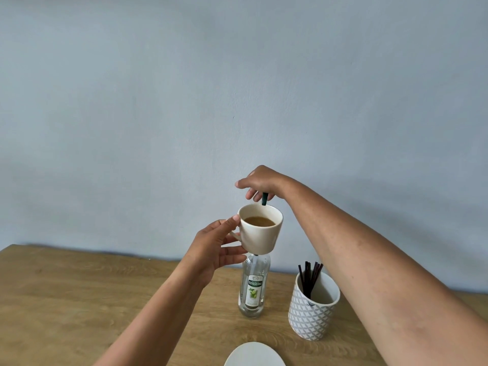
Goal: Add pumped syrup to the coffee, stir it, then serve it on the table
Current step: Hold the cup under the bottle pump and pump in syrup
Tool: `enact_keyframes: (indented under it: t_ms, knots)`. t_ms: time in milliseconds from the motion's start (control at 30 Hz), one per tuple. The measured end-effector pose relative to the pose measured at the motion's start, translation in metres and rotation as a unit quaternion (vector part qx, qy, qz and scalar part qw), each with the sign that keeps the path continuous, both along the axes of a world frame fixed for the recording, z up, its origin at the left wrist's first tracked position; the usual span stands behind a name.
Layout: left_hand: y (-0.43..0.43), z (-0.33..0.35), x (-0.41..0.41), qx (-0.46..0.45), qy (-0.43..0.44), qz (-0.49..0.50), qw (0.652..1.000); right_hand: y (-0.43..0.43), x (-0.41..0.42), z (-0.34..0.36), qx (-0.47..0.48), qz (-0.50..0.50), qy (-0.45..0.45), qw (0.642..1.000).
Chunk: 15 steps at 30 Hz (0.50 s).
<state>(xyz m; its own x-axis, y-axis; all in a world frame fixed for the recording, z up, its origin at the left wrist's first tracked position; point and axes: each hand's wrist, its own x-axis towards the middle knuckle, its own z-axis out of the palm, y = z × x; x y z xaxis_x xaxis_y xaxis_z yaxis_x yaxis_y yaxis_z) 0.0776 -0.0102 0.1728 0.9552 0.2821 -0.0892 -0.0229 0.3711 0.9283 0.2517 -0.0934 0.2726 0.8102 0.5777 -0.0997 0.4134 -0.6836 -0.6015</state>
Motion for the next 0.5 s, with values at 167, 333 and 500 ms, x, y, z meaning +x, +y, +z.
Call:
enact_keyframes:
  t_ms: [167,333,500]
  knots:
    - [0.002,-0.004,-0.001,-0.002,0.002,-0.004,1.000,-0.003,-0.001,-0.001,0.059,-0.013,-0.001,0.998]
    - [0.003,-0.007,-0.004,0.002,0.012,-0.004,1.000,-0.012,-0.008,-0.001,0.140,-0.027,0.007,0.990]
    - [0.002,-0.011,-0.011,-0.001,0.020,-0.005,1.000,-0.038,-0.015,-0.006,0.197,-0.071,0.005,0.978]
